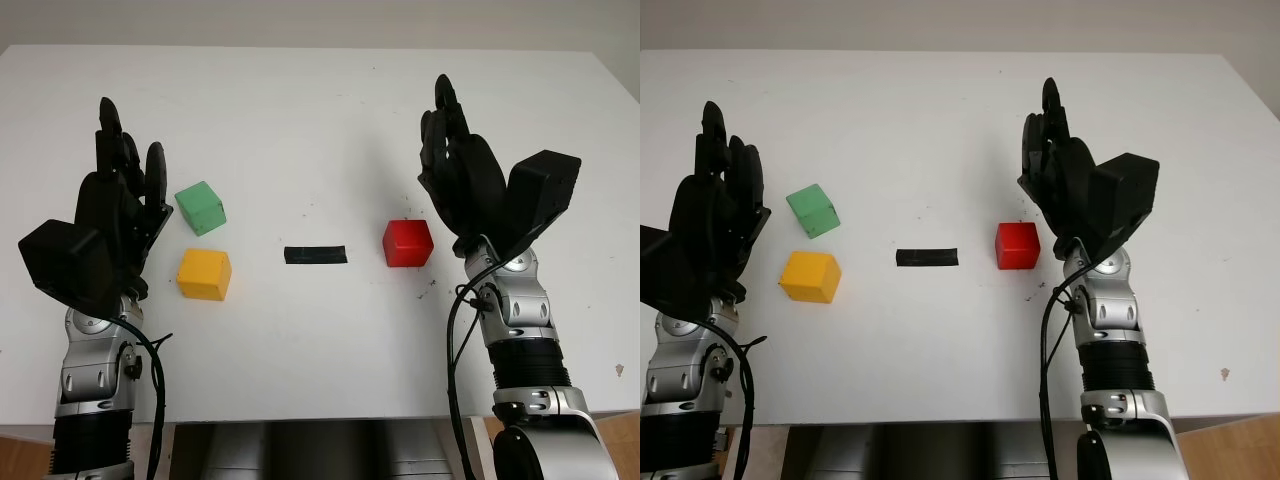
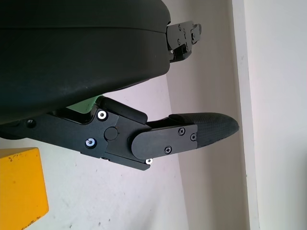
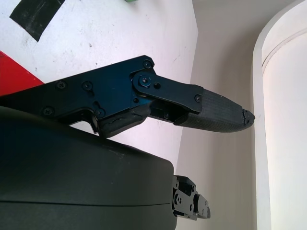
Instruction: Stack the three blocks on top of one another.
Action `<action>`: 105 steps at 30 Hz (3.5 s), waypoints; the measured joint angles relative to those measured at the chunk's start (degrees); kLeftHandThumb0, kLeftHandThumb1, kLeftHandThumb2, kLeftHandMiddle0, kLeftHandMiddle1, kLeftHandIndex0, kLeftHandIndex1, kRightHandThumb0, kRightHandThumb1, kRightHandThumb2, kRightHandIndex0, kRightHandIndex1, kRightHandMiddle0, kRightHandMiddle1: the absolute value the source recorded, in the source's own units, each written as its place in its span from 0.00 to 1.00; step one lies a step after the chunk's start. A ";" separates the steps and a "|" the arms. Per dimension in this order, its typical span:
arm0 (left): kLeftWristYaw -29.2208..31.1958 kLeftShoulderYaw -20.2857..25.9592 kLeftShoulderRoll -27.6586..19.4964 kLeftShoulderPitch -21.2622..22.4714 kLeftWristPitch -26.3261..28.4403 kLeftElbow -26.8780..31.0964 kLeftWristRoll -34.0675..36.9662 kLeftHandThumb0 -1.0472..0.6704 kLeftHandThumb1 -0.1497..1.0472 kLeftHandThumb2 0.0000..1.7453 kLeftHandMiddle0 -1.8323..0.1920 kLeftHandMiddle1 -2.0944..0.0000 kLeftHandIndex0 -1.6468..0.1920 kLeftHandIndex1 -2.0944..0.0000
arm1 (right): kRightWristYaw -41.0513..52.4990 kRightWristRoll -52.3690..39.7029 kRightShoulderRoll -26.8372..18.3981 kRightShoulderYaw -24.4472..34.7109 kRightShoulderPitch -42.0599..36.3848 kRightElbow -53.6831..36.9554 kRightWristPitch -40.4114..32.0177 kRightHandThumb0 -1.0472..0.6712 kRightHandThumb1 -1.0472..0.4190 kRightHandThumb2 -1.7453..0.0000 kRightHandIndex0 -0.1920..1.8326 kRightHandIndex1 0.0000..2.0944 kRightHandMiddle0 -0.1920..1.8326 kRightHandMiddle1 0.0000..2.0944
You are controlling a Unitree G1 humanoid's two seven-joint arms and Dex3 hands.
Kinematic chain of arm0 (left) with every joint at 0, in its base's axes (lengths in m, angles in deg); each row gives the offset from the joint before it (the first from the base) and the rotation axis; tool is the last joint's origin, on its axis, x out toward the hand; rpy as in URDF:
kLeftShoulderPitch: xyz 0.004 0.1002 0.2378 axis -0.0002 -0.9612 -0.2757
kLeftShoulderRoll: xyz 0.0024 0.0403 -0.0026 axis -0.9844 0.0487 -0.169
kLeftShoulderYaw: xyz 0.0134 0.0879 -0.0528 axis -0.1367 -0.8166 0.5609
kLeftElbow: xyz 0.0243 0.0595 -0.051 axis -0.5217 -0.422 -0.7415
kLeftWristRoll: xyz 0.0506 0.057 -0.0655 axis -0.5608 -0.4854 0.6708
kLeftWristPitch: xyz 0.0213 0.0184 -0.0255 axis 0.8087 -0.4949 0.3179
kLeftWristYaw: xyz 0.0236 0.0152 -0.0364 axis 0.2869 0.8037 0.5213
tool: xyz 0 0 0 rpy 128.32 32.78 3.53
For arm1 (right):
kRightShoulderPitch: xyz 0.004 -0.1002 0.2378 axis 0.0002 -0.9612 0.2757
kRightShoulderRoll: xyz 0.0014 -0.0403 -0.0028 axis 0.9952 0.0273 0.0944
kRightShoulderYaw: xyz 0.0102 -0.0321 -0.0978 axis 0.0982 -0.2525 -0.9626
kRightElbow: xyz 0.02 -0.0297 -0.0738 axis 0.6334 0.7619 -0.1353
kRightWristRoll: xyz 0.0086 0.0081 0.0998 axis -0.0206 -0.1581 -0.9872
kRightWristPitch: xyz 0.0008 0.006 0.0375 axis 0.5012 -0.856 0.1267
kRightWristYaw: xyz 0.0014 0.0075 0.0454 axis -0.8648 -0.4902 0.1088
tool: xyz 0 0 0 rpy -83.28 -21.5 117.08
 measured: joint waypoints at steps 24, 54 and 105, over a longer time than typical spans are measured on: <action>0.01 -0.23 0.01 0.40 -0.27 -1.04 -0.75 0.21 1.00 0.32 1.00 0.98 1.00 0.98 | 9.43 9.72 -17.39 -3.00 3.91 -6.40 -0.35 0.27 0.12 0.97 0.22 0.09 0.17 0.22; 0.09 -0.24 0.01 0.59 -0.50 -1.11 -0.37 0.21 1.00 0.30 0.99 0.97 0.99 0.97 | 7.64 49.30 -36.43 -14.28 -9.99 -28.14 12.46 0.14 0.11 0.96 0.33 0.04 0.40 0.03; -0.06 -0.30 0.11 0.39 -0.04 -0.81 -1.20 0.21 1.00 0.29 0.99 0.98 0.99 0.98 | -4.50 63.94 -30.44 -20.29 -13.59 -22.68 9.16 0.28 0.12 0.97 0.36 0.03 0.52 0.06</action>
